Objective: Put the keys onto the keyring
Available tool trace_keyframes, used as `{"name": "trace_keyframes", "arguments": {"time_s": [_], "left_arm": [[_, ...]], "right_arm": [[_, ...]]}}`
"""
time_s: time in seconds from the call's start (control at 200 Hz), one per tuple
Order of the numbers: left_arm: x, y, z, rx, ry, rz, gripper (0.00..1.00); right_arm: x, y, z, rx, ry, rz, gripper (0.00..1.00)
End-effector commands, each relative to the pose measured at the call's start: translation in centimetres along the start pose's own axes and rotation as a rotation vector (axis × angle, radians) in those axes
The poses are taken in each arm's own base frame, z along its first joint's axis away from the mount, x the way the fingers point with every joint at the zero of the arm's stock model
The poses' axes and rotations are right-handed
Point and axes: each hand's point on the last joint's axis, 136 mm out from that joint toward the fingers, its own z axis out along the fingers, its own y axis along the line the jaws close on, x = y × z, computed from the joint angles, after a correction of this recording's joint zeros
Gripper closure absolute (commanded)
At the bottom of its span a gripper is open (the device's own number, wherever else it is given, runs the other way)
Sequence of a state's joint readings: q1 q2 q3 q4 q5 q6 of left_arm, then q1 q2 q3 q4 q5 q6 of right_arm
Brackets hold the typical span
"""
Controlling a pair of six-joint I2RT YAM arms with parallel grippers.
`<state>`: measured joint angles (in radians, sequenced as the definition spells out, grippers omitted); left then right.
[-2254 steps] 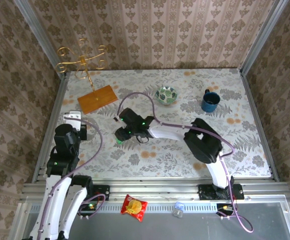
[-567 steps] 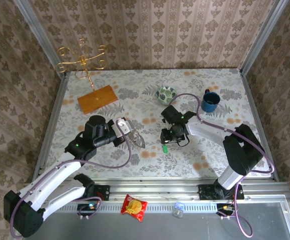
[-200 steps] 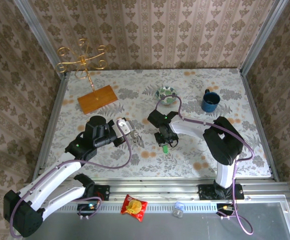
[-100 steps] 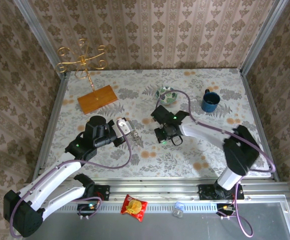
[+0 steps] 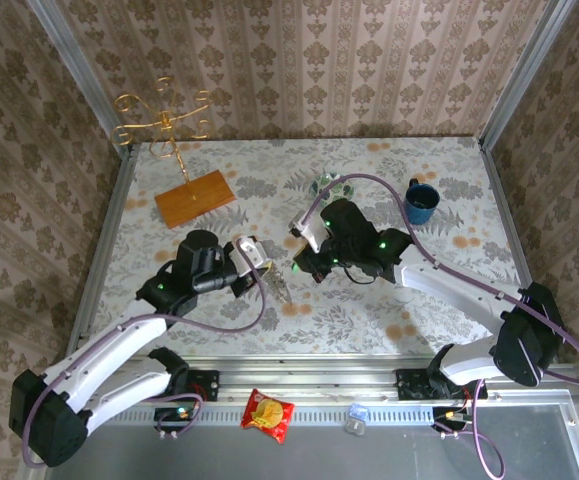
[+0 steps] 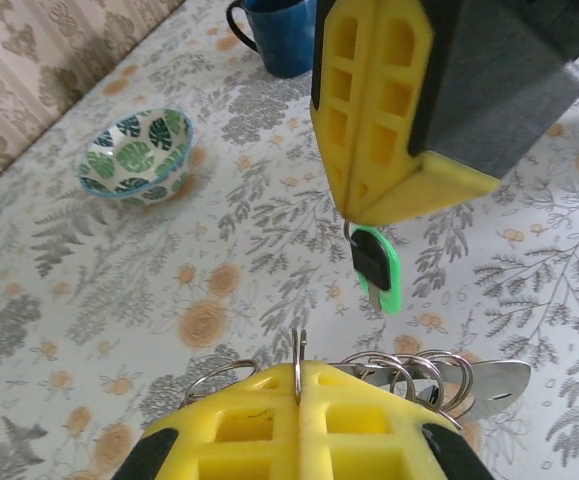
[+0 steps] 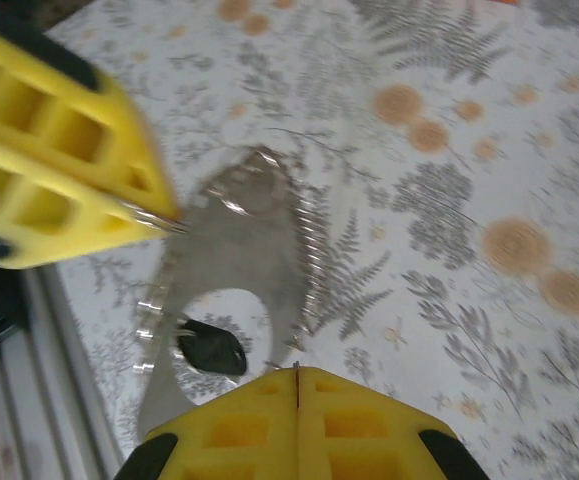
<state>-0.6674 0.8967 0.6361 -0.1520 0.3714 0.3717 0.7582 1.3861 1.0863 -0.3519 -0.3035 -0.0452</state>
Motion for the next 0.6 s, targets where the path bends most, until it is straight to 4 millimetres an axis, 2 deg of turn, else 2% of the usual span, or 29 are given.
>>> {"name": "trace_keyframes", "arguments": {"time_s": [0.0, 0.21, 0.595], "left_arm": [[-1.7, -0.5, -0.2, 0.045, -0.034, -0.055, 1.00], [-1.7, -0.9, 0.1, 0.067, -0.052, -0.075, 1.00], [-1.2, -1.8, 0.2, 0.114, -0.046, -0.083, 1.00]], "right_arm": [[-1.6, 2.7, -0.7, -0.144, -0.081, -0.147, 1.00], [-1.9, 3.7, -0.7, -0.203, -0.096, -0.181, 1.00], [-2.4, 3.6, -0.4, -0.192, -0.122, -0.196, 1.00]]}}
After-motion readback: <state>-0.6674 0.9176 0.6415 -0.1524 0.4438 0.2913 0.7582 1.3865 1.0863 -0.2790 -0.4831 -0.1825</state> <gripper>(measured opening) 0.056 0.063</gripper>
